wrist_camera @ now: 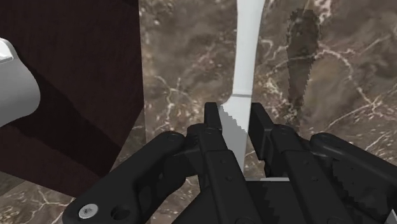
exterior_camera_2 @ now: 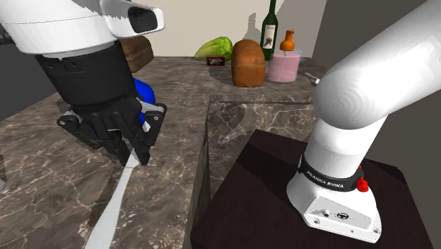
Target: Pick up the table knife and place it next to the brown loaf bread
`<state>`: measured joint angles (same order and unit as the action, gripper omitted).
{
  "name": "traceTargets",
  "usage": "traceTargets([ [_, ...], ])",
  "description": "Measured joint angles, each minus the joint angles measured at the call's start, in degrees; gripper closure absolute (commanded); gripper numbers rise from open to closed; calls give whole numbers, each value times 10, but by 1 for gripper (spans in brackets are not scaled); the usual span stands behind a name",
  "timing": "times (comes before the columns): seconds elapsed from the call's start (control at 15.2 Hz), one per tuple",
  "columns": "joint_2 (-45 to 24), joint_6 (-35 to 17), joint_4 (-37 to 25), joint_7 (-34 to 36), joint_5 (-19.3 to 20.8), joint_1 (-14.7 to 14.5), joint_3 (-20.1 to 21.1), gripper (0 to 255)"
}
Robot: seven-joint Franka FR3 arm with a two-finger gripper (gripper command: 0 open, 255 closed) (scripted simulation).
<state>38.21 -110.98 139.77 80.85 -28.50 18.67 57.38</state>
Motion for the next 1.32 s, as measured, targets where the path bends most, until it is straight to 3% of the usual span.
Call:
traceTargets([
  [1.32, 21, 152, -122, 1, 43, -5, -81, 255],
])
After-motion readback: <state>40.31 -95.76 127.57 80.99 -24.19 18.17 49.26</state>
